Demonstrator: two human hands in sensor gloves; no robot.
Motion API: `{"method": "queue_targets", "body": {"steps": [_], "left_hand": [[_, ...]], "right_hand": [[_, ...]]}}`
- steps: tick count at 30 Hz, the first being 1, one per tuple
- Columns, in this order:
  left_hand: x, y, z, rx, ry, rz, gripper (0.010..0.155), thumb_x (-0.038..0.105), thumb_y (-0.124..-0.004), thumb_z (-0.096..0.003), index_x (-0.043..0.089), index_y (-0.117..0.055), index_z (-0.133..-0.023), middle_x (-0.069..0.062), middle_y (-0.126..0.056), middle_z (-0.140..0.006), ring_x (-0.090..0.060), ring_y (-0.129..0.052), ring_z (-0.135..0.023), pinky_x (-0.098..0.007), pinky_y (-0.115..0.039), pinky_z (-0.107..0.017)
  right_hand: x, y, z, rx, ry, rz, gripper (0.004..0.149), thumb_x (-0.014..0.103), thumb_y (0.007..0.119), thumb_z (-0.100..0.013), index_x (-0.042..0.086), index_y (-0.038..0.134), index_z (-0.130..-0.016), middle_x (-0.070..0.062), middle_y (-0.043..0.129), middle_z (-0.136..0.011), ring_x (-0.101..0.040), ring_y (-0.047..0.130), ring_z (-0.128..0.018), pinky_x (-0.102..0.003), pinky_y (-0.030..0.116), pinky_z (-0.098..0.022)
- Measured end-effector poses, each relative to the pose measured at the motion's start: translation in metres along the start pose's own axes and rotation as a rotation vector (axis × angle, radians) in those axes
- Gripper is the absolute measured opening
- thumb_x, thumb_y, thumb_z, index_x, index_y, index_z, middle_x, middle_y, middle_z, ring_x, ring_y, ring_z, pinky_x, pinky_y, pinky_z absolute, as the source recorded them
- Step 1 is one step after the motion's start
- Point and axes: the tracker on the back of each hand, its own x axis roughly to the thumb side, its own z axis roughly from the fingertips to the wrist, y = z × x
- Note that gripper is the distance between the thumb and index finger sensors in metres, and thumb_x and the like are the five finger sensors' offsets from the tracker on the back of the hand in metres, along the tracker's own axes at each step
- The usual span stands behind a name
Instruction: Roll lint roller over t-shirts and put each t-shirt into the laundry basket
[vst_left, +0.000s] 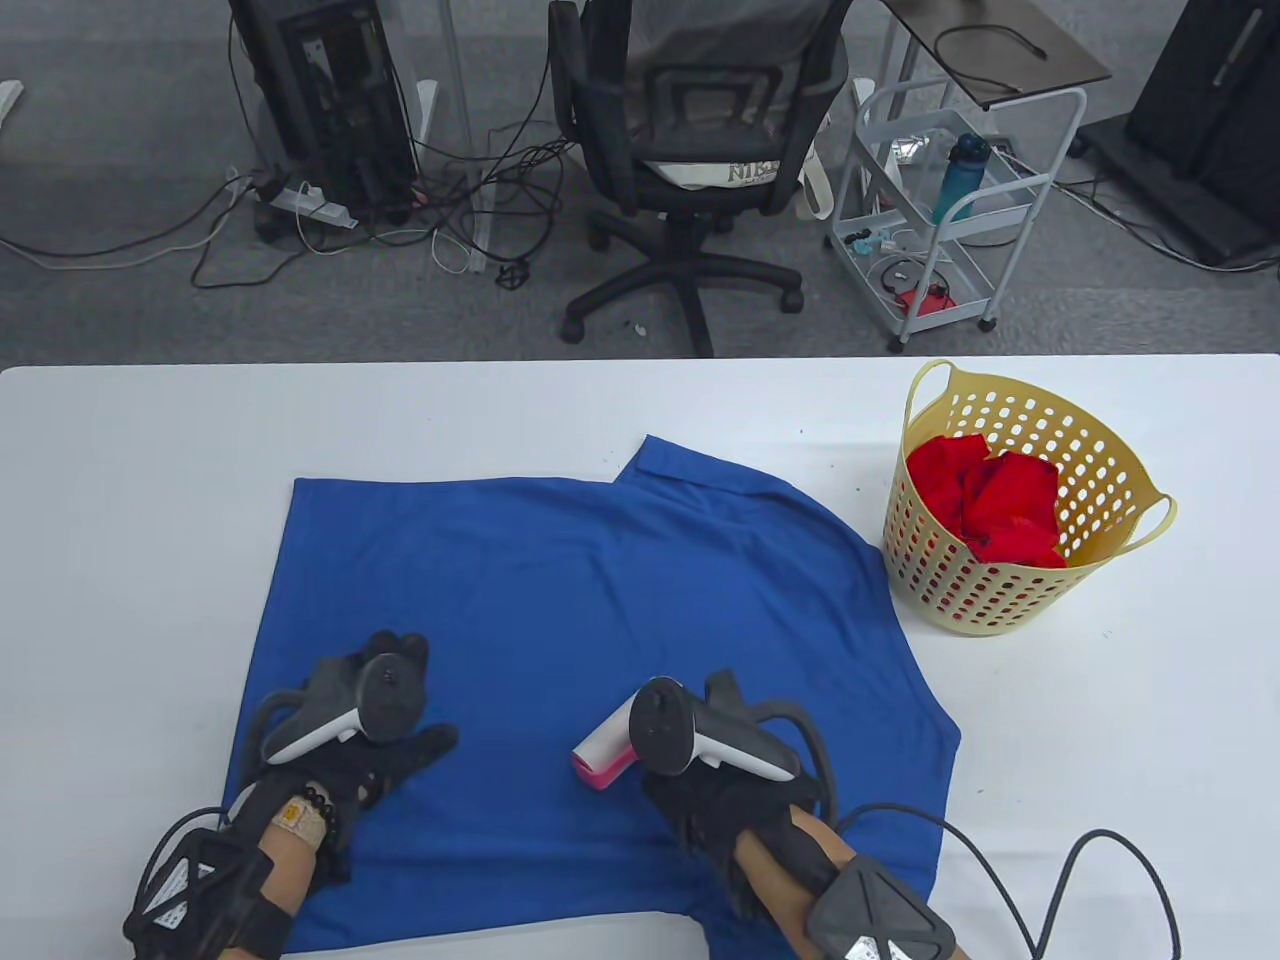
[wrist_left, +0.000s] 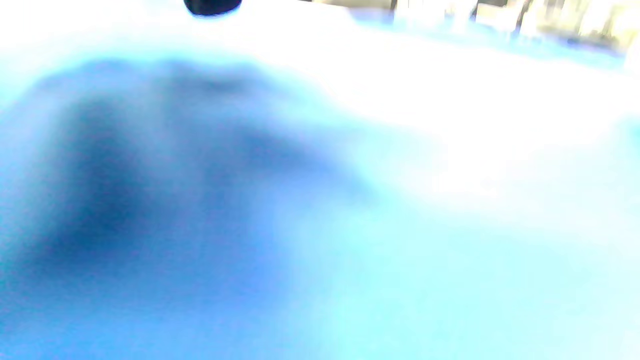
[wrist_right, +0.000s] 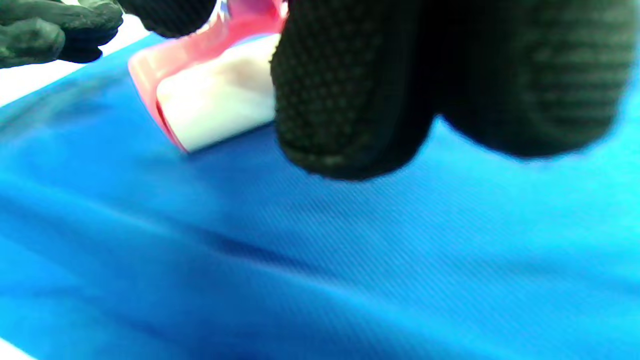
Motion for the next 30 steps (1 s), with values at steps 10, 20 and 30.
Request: {"method": "queue_targets", "body": {"steps": [10,20,30], "left_hand": [[0.081,0.061,0.046,0.4,-0.244,0.141,0.066,0.06,-0.061,-0.0456,0.014,-0.092,-0.082,0.0,-0.115,-0.059,-0.019,-0.116,-0.045,-0.05,-0.091,-0.042],[0.141,0.004,0.018,0.102,-0.373,0.438,0.1,0.068,-0.05,-0.0401,-0.012,-0.043,-0.099,-0.022,-0.077,-0.097,-0.037,-0.094,-0.079,-0.058,-0.076,-0.056],[0.111,-0.002,0.007,0.065,-0.345,0.478,0.084,0.04,-0.079,-0.046,-0.007,-0.042,-0.105,-0.02,-0.085,-0.091,-0.012,-0.11,-0.055,-0.043,-0.095,-0.042]], "right_hand": [[-0.013,0.0,-0.003,-0.415,-0.227,-0.825,0.071,0.036,0.064,-0.047,0.015,0.023,-0.101,-0.018,0.061,-0.085,-0.026,0.09,-0.056,-0.042,0.085,-0.042],[0.002,0.029,-0.011,-0.326,-0.309,-0.988,0.069,0.029,0.066,-0.045,0.015,0.027,-0.1,-0.027,0.042,-0.099,-0.04,0.083,-0.073,-0.053,0.078,-0.053],[0.014,0.021,-0.026,-0.222,-0.467,-0.639,0.066,0.019,0.071,-0.046,0.015,0.034,-0.1,-0.027,0.046,-0.097,-0.044,0.078,-0.078,-0.057,0.072,-0.056]]}}
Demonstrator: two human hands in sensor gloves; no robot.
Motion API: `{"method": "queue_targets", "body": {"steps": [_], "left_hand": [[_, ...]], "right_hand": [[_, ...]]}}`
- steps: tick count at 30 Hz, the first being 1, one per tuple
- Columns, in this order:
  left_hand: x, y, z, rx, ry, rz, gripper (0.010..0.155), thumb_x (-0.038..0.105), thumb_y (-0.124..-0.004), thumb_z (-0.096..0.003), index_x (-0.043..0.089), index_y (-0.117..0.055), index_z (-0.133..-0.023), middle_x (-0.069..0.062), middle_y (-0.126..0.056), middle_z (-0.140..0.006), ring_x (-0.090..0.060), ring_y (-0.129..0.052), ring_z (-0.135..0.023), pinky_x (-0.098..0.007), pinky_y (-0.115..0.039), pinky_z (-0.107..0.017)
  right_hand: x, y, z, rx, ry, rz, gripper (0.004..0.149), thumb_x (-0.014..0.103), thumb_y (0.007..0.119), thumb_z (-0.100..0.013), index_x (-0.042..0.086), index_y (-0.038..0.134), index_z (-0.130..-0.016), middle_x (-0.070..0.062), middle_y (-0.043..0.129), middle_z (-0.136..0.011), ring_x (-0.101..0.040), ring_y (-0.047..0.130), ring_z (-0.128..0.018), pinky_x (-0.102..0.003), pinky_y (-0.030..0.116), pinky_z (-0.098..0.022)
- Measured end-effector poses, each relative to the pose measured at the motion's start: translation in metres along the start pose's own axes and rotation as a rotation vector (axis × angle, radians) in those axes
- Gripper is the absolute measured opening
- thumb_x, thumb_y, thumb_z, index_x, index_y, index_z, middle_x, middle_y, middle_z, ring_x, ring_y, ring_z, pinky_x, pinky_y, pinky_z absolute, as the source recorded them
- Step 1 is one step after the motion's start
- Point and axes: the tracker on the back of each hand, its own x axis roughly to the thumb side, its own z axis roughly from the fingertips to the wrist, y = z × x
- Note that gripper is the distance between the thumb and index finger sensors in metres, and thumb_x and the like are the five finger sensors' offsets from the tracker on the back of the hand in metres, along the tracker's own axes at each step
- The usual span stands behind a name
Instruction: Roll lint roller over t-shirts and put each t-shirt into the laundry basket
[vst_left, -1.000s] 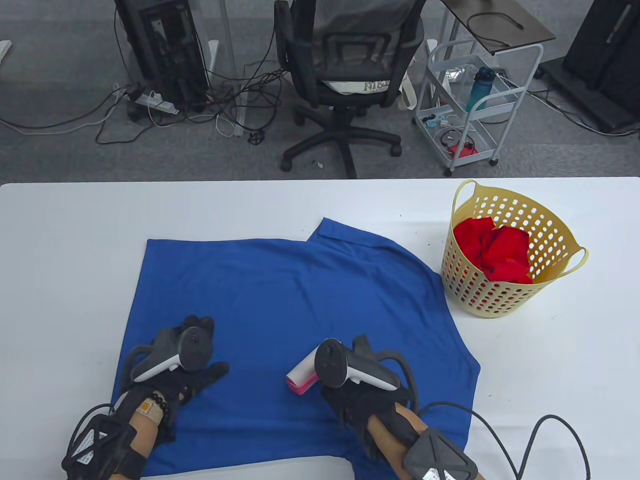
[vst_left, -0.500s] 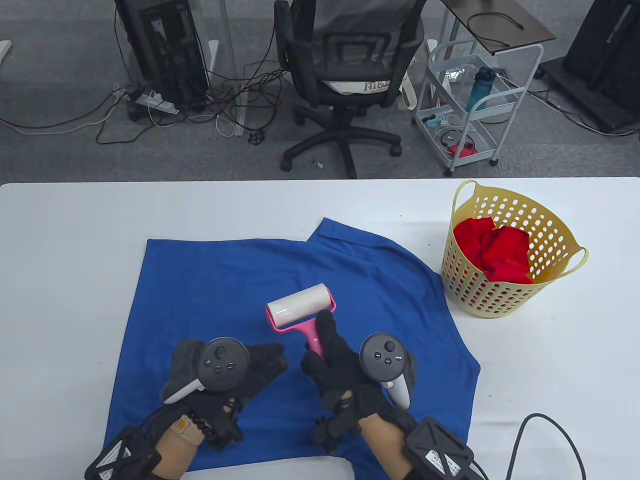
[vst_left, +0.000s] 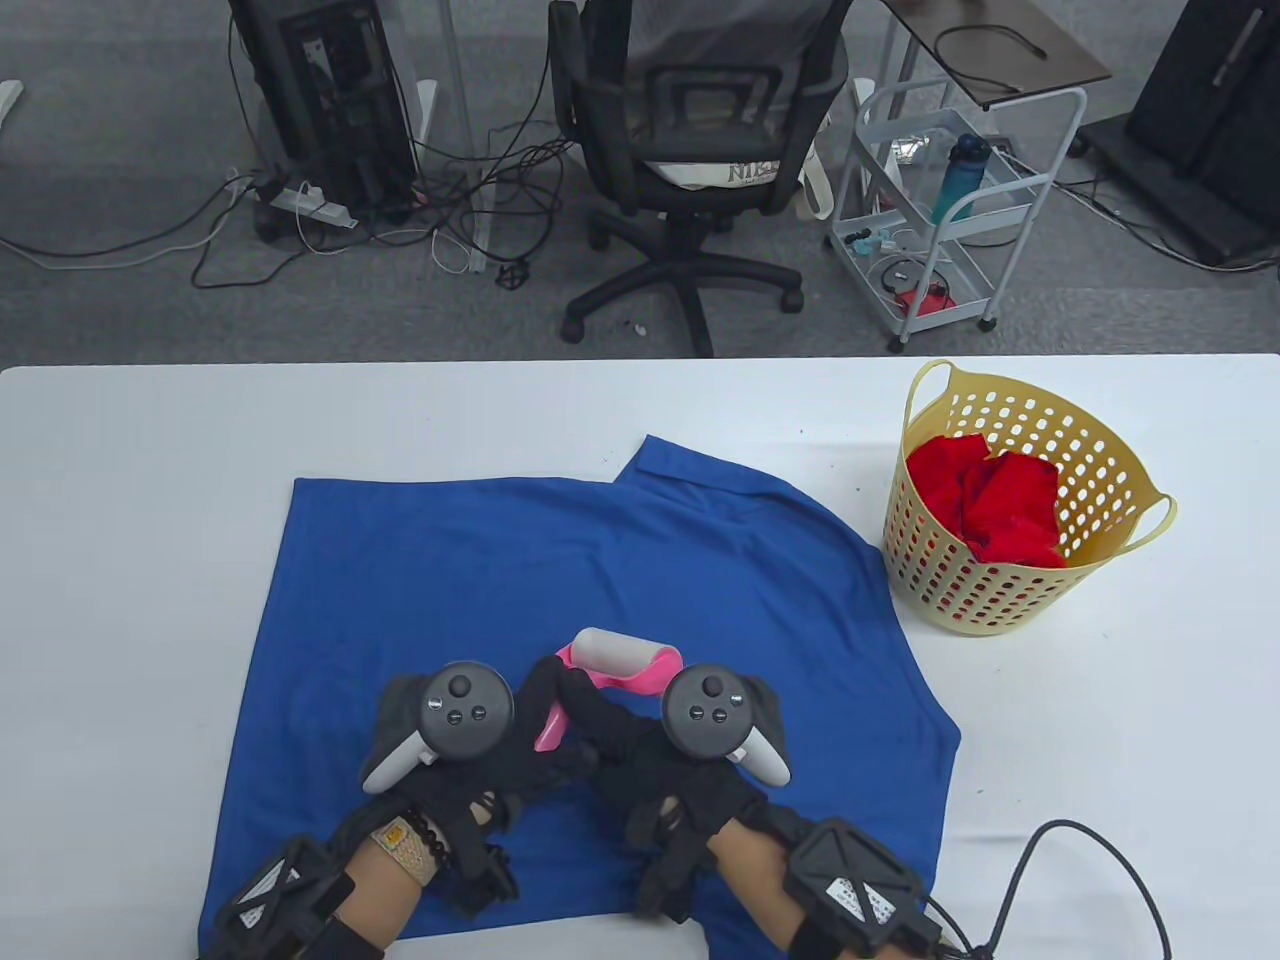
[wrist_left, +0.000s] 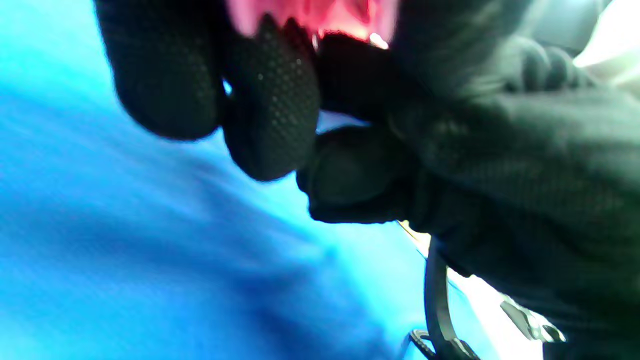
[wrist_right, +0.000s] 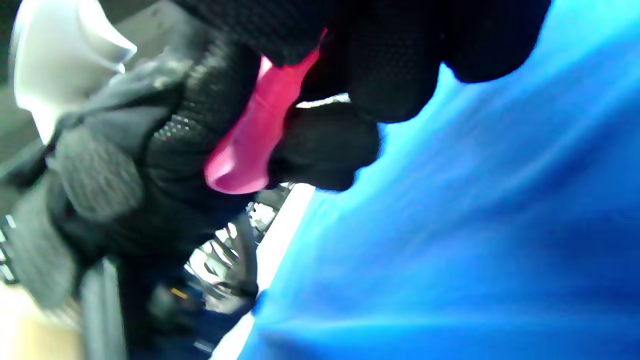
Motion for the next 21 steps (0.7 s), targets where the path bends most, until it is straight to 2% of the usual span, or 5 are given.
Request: {"method": "queue_targets", "body": {"steps": [2,8,14,18,21], "left_hand": [[0.001,0.008,0.002,0.075,0.02,-0.145,0.075,0.033,-0.079,-0.0498,-0.005,-0.046,-0.105,-0.018,-0.088,-0.089,-0.007,-0.111,-0.049,-0.04,-0.099,-0.037],[-0.011,0.035,0.014,0.243,0.085,-0.308,0.071,0.034,-0.073,-0.0509,0.001,-0.044,-0.107,-0.014,-0.087,-0.082,-0.003,-0.103,-0.034,-0.039,-0.094,-0.029],[-0.03,0.078,0.037,0.383,0.167,-0.447,0.07,0.043,-0.072,-0.0508,0.006,-0.051,-0.106,-0.006,-0.096,-0.066,0.005,-0.101,-0.018,-0.033,-0.096,-0.018],[-0.049,0.101,0.053,0.473,0.215,-0.35,0.07,0.042,-0.068,-0.0508,0.007,-0.048,-0.108,-0.01,-0.094,-0.072,-0.006,-0.108,-0.038,-0.041,-0.095,-0.032],[-0.059,0.112,0.064,0.5,0.29,-0.384,0.069,0.039,-0.063,-0.0514,0.012,-0.042,-0.111,-0.015,-0.089,-0.082,-0.012,-0.106,-0.049,-0.045,-0.091,-0.039]], "right_hand": [[0.005,-0.005,-0.001,-0.027,-0.016,0.091,0.068,0.036,0.069,-0.046,0.015,0.036,-0.102,-0.025,0.05,-0.099,-0.043,0.077,-0.08,-0.056,0.072,-0.056],[-0.009,-0.035,0.005,-0.185,0.111,0.305,0.059,0.042,0.071,-0.044,0.015,0.063,-0.096,-0.026,0.065,-0.095,-0.047,0.081,-0.075,-0.06,0.073,-0.053],[-0.061,-0.077,0.023,-0.226,0.336,0.695,0.073,0.051,0.069,-0.042,0.017,0.045,-0.102,-0.025,0.045,-0.104,-0.056,0.055,-0.092,-0.072,0.054,-0.061],[-0.109,-0.072,0.025,0.18,0.716,0.54,0.084,0.058,0.057,-0.045,0.021,0.009,-0.103,-0.025,-0.002,-0.103,-0.06,0.002,-0.093,-0.079,0.019,-0.063],[-0.128,-0.061,0.027,0.317,0.786,0.437,0.084,0.065,0.039,-0.042,0.029,-0.02,-0.089,-0.013,-0.036,-0.086,-0.046,-0.036,-0.078,-0.074,-0.013,-0.051]]}}
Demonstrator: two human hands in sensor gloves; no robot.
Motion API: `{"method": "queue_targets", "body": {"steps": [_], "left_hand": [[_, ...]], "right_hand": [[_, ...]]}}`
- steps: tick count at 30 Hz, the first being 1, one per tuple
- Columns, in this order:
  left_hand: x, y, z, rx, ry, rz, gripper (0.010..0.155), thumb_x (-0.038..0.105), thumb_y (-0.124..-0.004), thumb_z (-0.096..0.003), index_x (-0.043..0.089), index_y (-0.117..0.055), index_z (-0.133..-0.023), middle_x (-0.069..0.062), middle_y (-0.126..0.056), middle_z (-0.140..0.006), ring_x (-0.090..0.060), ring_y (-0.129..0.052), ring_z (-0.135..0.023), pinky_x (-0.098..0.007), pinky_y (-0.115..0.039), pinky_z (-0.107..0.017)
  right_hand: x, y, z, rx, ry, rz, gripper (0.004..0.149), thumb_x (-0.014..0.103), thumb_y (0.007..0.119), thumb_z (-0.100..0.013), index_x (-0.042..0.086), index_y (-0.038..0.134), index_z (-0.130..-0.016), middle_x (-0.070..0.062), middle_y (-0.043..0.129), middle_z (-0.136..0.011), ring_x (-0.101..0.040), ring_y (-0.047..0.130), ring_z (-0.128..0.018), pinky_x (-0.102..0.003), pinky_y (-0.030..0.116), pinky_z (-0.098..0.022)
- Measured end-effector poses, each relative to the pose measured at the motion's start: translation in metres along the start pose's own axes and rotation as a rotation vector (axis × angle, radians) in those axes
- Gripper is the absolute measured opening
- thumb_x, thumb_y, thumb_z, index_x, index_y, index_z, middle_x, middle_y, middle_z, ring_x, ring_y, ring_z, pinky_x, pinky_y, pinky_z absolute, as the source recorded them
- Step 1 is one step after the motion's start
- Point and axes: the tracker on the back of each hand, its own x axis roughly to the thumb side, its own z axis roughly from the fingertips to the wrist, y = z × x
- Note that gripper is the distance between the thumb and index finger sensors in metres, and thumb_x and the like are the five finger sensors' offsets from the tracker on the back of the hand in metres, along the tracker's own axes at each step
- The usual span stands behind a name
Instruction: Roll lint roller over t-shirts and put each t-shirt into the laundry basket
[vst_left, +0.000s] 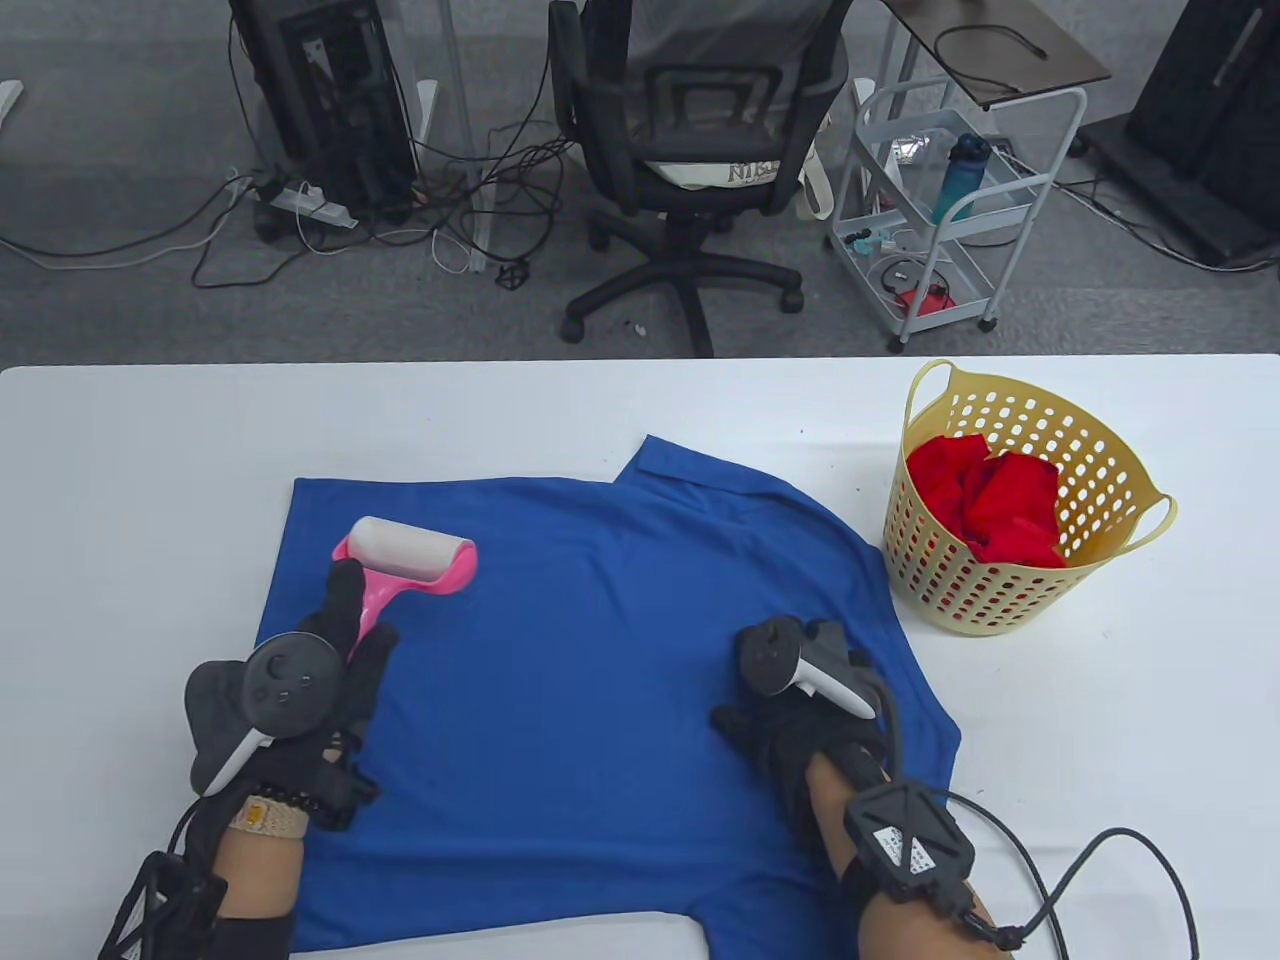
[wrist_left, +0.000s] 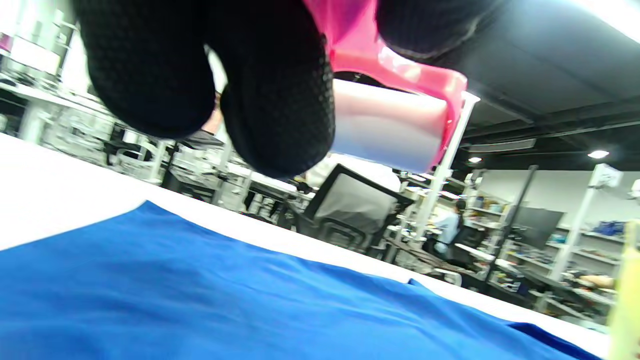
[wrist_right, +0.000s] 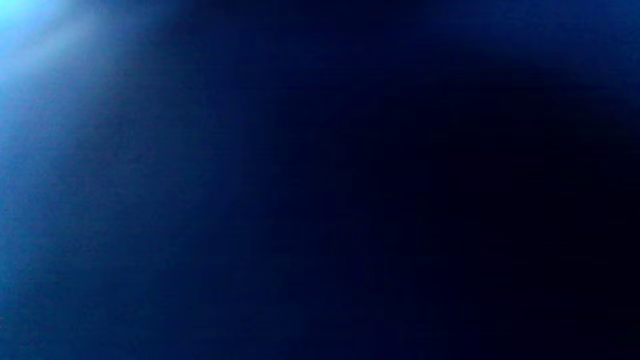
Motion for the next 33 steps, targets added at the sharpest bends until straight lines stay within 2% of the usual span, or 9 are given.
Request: {"method": "queue_targets", "body": {"steps": [3,6,9,14,17,20,24,28,33], "left_hand": [[-0.01,0.013,0.004,-0.01,0.029,-0.041,0.067,0.039,-0.063,-0.0513,0.015,-0.044,-0.111,-0.014,-0.091,-0.08,-0.007,-0.104,-0.041,-0.043,-0.092,-0.034],[-0.023,0.019,0.01,-0.046,0.046,0.034,0.067,0.044,-0.068,-0.0515,0.012,-0.055,-0.109,-0.013,-0.099,-0.07,-0.003,-0.106,-0.029,-0.038,-0.095,-0.025],[-0.032,0.006,0.016,-0.16,0.075,0.029,0.067,0.045,-0.068,-0.0512,0.01,-0.058,-0.107,-0.013,-0.101,-0.066,-0.003,-0.108,-0.024,-0.037,-0.096,-0.021],[-0.028,-0.022,0.023,-0.334,0.063,-0.217,0.066,0.046,-0.066,-0.0511,0.013,-0.058,-0.108,-0.011,-0.101,-0.067,-0.002,-0.107,-0.023,-0.036,-0.096,-0.02],[-0.026,-0.042,0.01,-0.387,0.093,-0.29,0.066,0.046,-0.068,-0.051,0.013,-0.059,-0.108,-0.011,-0.101,-0.066,-0.002,-0.107,-0.022,-0.037,-0.096,-0.019],[-0.02,-0.055,-0.015,-0.338,0.114,-0.43,0.066,0.046,-0.067,-0.0509,0.014,-0.057,-0.108,-0.009,-0.101,-0.064,-0.004,-0.106,-0.022,-0.038,-0.095,-0.019],[-0.016,-0.073,-0.053,-0.347,0.214,-0.341,0.066,0.045,-0.067,-0.0505,0.017,-0.051,-0.108,-0.011,-0.098,-0.065,-0.007,-0.106,-0.025,-0.042,-0.093,-0.023],[-0.003,-0.085,-0.089,-0.296,0.217,-0.468,0.066,0.046,-0.067,-0.0502,0.017,-0.052,-0.107,-0.011,-0.099,-0.063,-0.007,-0.106,-0.024,-0.042,-0.093,-0.022],[0.006,-0.095,-0.102,-0.271,0.238,-0.526,0.066,0.045,-0.066,-0.0497,0.014,-0.052,-0.107,-0.01,-0.1,-0.062,-0.008,-0.108,-0.023,-0.042,-0.094,-0.022]], "right_hand": [[-0.001,0.002,0.001,-0.013,0.019,0.022,0.084,0.066,0.036,-0.04,0.031,-0.023,-0.087,-0.012,-0.038,-0.085,-0.046,-0.038,-0.078,-0.074,-0.013,-0.051],[0.0,0.002,0.001,-0.012,0.021,0.03,0.084,0.067,0.035,-0.039,0.031,-0.024,-0.087,-0.012,-0.039,-0.085,-0.045,-0.038,-0.078,-0.074,-0.014,-0.052],[-0.001,0.002,0.001,-0.011,0.019,0.029,0.084,0.067,0.035,-0.04,0.031,-0.025,-0.087,-0.012,-0.039,-0.085,-0.045,-0.038,-0.078,-0.074,-0.014,-0.052],[-0.001,0.002,0.0,-0.011,0.017,0.028,0.084,0.067,0.035,-0.04,0.031,-0.025,-0.087,-0.012,-0.04,-0.085,-0.045,-0.039,-0.077,-0.074,-0.014,-0.052],[-0.001,0.002,0.0,-0.011,0.02,0.031,0.084,0.067,0.035,-0.04,0.031,-0.025,-0.087,-0.012,-0.04,-0.085,-0.045,-0.039,-0.078,-0.074,-0.014,-0.052],[-0.001,0.002,0.0,-0.011,0.022,0.032,0.084,0.067,0.034,-0.04,0.031,-0.025,-0.087,-0.012,-0.04,-0.085,-0.045,-0.039,-0.078,-0.074,-0.014,-0.052],[-0.001,0.002,0.0,-0.011,0.023,0.033,0.084,0.067,0.034,-0.04,0.031,-0.025,-0.087,-0.012,-0.039,-0.085,-0.045,-0.039,-0.078,-0.074,-0.014,-0.052],[0.0,0.002,0.001,-0.011,0.032,0.038,0.084,0.068,0.033,-0.04,0.031,-0.026,-0.086,-0.012,-0.04,-0.085,-0.045,-0.039,-0.078,-0.074,-0.014,-0.053],[0.0,0.002,0.001,-0.011,0.036,0.039,0.084,0.068,0.033,-0.04,0.031,-0.026,-0.086,-0.012,-0.04,-0.085,-0.045,-0.039,-0.078,-0.074,-0.014,-0.053]]}}
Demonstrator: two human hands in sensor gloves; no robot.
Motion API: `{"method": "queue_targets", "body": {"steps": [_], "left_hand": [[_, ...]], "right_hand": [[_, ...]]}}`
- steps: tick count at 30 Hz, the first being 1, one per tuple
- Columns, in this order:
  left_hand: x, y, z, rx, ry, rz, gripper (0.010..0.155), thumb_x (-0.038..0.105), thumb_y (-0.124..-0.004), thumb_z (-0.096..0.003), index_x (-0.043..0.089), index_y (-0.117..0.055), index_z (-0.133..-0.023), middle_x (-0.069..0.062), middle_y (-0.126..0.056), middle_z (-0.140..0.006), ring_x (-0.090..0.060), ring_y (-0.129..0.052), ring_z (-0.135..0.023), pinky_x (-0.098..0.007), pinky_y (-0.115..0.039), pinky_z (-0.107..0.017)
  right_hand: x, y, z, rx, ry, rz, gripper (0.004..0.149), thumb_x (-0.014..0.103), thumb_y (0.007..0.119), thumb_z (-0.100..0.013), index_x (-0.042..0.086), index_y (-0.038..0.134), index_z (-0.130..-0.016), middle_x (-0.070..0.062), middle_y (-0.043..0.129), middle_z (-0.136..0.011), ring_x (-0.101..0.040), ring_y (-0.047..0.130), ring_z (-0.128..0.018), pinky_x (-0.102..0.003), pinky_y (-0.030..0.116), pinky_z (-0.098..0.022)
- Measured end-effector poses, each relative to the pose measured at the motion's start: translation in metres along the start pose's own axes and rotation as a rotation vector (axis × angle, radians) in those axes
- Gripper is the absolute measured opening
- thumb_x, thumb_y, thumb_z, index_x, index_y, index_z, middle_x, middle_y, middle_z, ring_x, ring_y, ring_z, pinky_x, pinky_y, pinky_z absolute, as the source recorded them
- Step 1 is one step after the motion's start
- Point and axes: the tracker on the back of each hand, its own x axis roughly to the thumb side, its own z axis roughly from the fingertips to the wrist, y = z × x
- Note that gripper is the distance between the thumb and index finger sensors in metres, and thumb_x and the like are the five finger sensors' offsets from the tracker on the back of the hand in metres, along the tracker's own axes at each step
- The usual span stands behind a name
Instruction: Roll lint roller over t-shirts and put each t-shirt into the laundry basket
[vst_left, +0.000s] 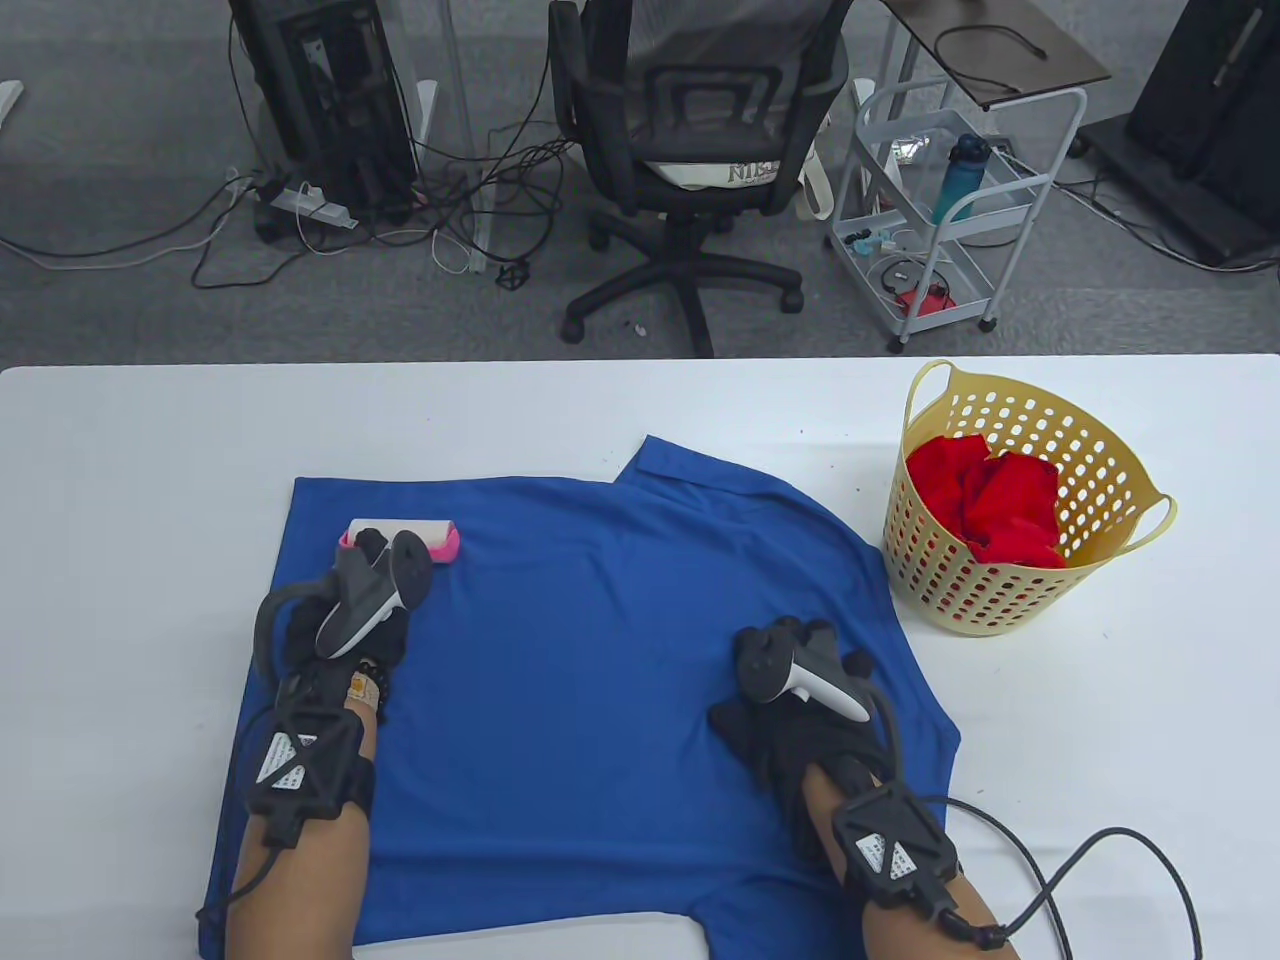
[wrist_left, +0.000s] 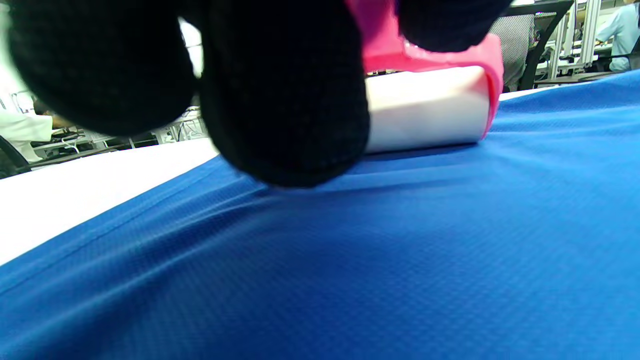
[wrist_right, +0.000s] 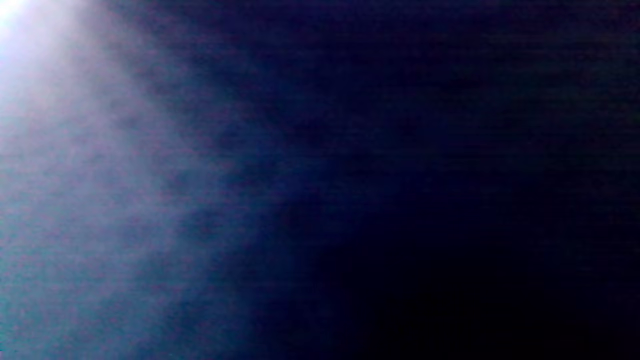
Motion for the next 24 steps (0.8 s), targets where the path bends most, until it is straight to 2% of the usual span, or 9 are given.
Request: {"method": "queue_targets", "body": {"steps": [3,7,12,15,18,22,24], "left_hand": [[0.0,0.0,0.011,0.015,-0.054,-0.085,0.067,0.044,-0.066,-0.0497,0.011,-0.053,-0.106,-0.01,-0.101,-0.059,-0.007,-0.108,-0.021,-0.042,-0.095,-0.021],[-0.017,0.001,0.041,-0.025,-0.173,-0.091,0.067,0.043,-0.068,-0.0497,0.009,-0.055,-0.106,-0.011,-0.102,-0.057,-0.007,-0.108,-0.02,-0.041,-0.095,-0.019],[-0.043,-0.003,0.105,-0.062,-0.273,-0.185,0.067,0.044,-0.067,-0.0494,0.009,-0.055,-0.106,-0.011,-0.102,-0.056,-0.007,-0.109,-0.02,-0.041,-0.095,-0.02],[-0.063,-0.002,0.142,-0.143,-0.315,-0.151,0.067,0.044,-0.068,-0.0492,0.009,-0.056,-0.106,-0.011,-0.102,-0.056,-0.007,-0.109,-0.019,-0.041,-0.095,-0.02],[-0.077,-0.001,0.169,-0.205,-0.348,-0.17,0.067,0.044,-0.068,-0.0493,0.009,-0.056,-0.105,-0.01,-0.103,-0.055,-0.007,-0.109,-0.019,-0.041,-0.096,-0.02],[-0.083,-0.002,0.192,-0.242,-0.318,-0.189,0.067,0.044,-0.068,-0.0497,0.01,-0.057,-0.106,-0.01,-0.103,-0.055,-0.006,-0.11,-0.02,-0.04,-0.096,-0.02],[-0.084,-0.002,0.193,-0.233,-0.321,-0.194,0.067,0.045,-0.068,-0.0496,0.01,-0.057,-0.106,-0.009,-0.104,-0.055,-0.006,-0.11,-0.02,-0.04,-0.096,-0.02]], "right_hand": [[0.0,0.0,0.0,0.0,0.0,0.0,0.084,0.068,0.033,-0.04,0.031,-0.026,-0.086,-0.012,-0.04,-0.085,-0.045,-0.039,-0.078,-0.074,-0.014,-0.053],[0.0,0.0,0.0,0.0,-0.001,-0.001,0.084,0.068,0.033,-0.04,0.031,-0.026,-0.086,-0.012,-0.04,-0.085,-0.045,-0.039,-0.078,-0.074,-0.014,-0.053],[0.0,0.0,0.0,0.0,-0.001,0.0,0.084,0.068,0.033,-0.04,0.031,-0.026,-0.086,-0.012,-0.04,-0.085,-0.045,-0.039,-0.078,-0.074,-0.014,-0.053],[0.0,0.0,0.0,0.0,-0.001,0.0,0.084,0.068,0.033,-0.04,0.031,-0.026,-0.086,-0.012,-0.04,-0.085,-0.045,-0.039,-0.078,-0.074,-0.013,-0.053],[0.0,0.0,0.0,0.0,-0.001,0.0,0.084,0.068,0.033,-0.039,0.031,-0.026,-0.086,-0.012,-0.04,-0.085,-0.045,-0.038,-0.078,-0.074,-0.013,-0.053],[0.0,0.0,0.0,-0.001,-0.001,0.002,0.084,0.068,0.033,-0.039,0.031,-0.026,-0.086,-0.012,-0.04,-0.085,-0.045,-0.038,-0.078,-0.074,-0.013,-0.053],[0.0,0.0,0.0,-0.001,-0.001,0.001,0.084,0.068,0.033,-0.04,0.031,-0.026,-0.086,-0.012,-0.04,-0.085,-0.045,-0.038,-0.078,-0.074,-0.013,-0.053]]}}
